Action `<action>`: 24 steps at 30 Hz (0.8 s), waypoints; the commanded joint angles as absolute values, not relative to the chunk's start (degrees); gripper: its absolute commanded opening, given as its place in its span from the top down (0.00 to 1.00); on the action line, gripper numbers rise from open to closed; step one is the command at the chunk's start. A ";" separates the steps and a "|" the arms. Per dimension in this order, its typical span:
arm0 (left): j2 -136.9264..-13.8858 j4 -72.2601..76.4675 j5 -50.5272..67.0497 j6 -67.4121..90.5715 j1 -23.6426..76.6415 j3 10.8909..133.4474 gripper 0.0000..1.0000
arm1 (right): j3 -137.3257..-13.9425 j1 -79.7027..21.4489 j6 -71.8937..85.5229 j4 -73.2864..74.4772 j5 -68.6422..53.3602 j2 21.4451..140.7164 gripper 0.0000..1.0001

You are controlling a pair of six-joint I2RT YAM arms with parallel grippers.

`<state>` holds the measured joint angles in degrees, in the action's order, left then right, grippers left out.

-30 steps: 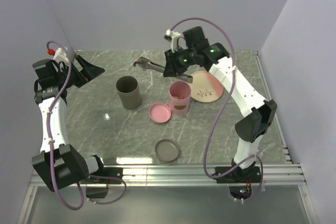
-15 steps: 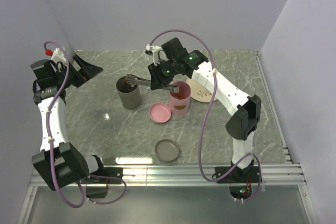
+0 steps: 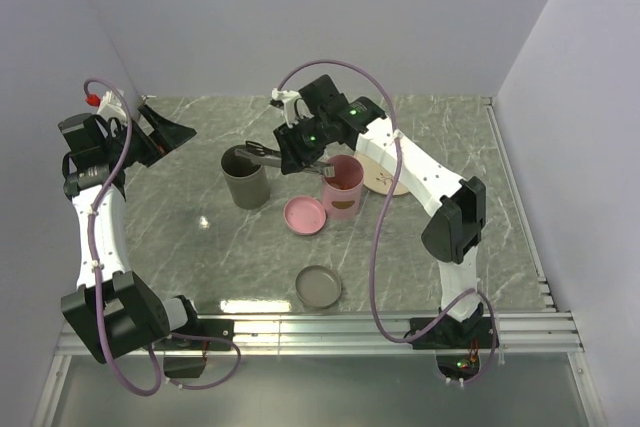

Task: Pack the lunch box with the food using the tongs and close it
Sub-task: Place the fake food in the packing box, then place the clamp on the plate.

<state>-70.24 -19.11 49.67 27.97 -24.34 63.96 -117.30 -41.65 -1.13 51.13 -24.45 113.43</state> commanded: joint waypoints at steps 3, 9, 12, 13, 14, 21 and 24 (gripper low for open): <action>-69.17 -16.35 50.98 28.83 -24.70 63.02 0.01 | -121.64 -42.01 -1.05 49.48 -23.99 111.45 0.50; -68.12 -17.40 50.80 27.51 -24.70 63.72 0.01 | -118.92 -37.72 -1.85 49.48 -23.55 101.81 0.51; -67.59 -17.58 50.63 27.16 -24.70 63.81 0.00 | -113.22 -32.18 -2.20 48.61 -23.47 94.69 0.51; -67.33 -17.23 50.45 27.25 -24.70 63.72 0.00 | -111.38 -30.78 -2.37 48.43 -23.29 92.92 0.51; -67.06 -16.88 50.36 27.51 -24.61 63.55 0.01 | -107.62 -27.19 -2.72 48.17 -23.38 91.07 0.51; -66.53 -17.05 51.24 27.60 -24.70 63.46 0.01 | -91.95 -10.39 -7.02 48.25 -25.66 80.25 0.51; -66.36 -17.23 51.42 27.25 -24.70 63.46 0.01 | -87.29 -5.03 -9.84 48.43 -26.10 78.93 0.52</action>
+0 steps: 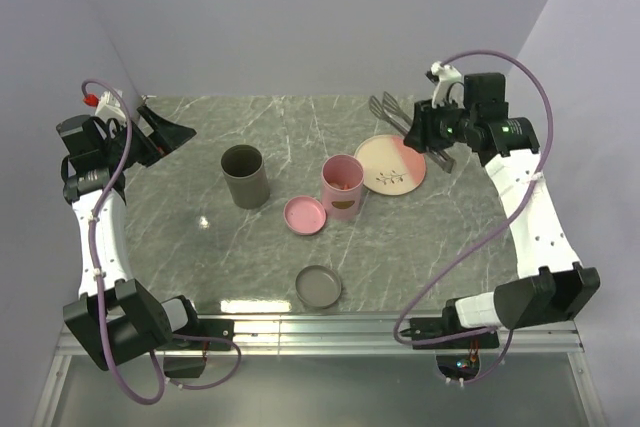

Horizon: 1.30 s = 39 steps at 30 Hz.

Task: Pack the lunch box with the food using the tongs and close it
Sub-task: Place the clamp on the plate.

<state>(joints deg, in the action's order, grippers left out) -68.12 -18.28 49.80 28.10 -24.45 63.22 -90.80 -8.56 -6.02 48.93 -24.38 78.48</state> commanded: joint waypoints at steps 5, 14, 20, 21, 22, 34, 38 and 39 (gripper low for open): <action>-66.27 -17.67 51.24 26.63 -24.70 62.76 0.01 | -82.53 -1.23 -13.01 48.78 -25.49 80.06 0.51; -66.44 -18.81 51.59 25.31 -24.61 62.84 0.01 | -77.26 -0.79 -14.76 43.69 -22.50 85.59 0.52; -66.97 -18.20 51.86 25.66 -24.61 62.58 0.01 | -77.52 -0.88 -15.21 41.14 -21.36 90.87 0.52; -66.97 -18.02 51.94 25.75 -24.61 62.49 0.01 | -77.61 -0.79 -15.47 40.70 -21.36 91.49 0.52; -66.89 -17.76 51.94 26.01 -24.61 62.23 0.01 | -77.87 -0.88 -15.56 40.43 -21.44 92.80 0.52; -67.85 -17.14 51.77 26.01 -24.70 62.14 0.01 | -80.16 -2.37 -15.29 36.92 -21.10 101.68 0.52; -68.47 -17.05 51.85 26.37 -24.70 62.40 0.01 | -80.51 -4.65 -17.22 36.74 -18.21 103.35 0.50; -68.55 -17.05 51.94 26.37 -24.70 62.49 0.01 | -80.68 -4.92 -17.84 36.74 -17.58 103.79 0.49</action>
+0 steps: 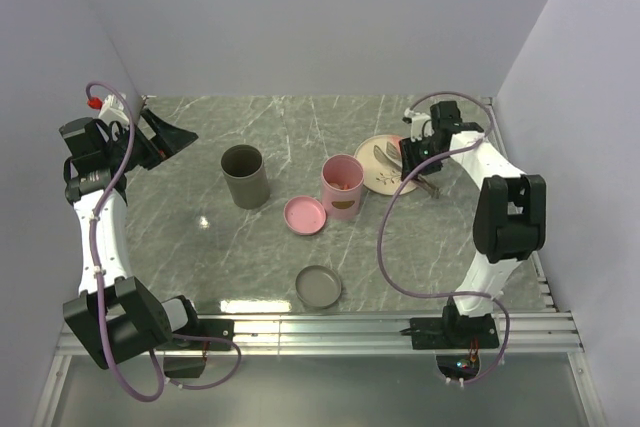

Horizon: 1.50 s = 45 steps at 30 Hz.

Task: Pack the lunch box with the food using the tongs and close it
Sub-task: Place the clamp on the plate.

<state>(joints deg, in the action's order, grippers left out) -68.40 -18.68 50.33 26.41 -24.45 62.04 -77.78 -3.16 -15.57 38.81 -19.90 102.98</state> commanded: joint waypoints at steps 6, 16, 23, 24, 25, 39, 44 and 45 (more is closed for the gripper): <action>-68.47 -17.05 51.85 25.93 -24.70 62.32 0.01 | -84.10 -5.36 -20.47 38.76 -14.51 108.80 0.46; -69.35 -17.84 52.73 25.49 -24.61 63.72 0.01 | -85.17 -5.54 -25.13 41.31 -12.57 113.29 0.29; -68.56 -18.72 52.56 24.96 -24.61 64.07 0.01 | -83.67 -5.54 -26.63 41.13 -11.07 112.85 0.21; -68.21 -18.89 52.56 24.70 -24.61 64.07 0.01 | -83.41 -5.54 -26.80 41.13 -11.07 112.24 0.20; -68.12 -19.16 52.56 24.70 -24.61 64.16 0.01 | -83.32 -5.54 -26.81 41.39 -11.16 111.98 0.15; -66.01 -23.64 53.97 22.50 -24.61 68.20 0.01 | -87.45 -4.84 -25.49 45.79 -13.18 100.83 0.00; -64.78 -23.73 55.19 22.93 -24.70 68.38 0.01 | -89.91 -4.48 -27.33 49.91 -16.52 94.33 0.00; -64.43 -23.56 55.54 22.85 -24.70 68.29 0.01 | -89.83 -4.48 -27.68 51.14 -17.48 93.00 0.00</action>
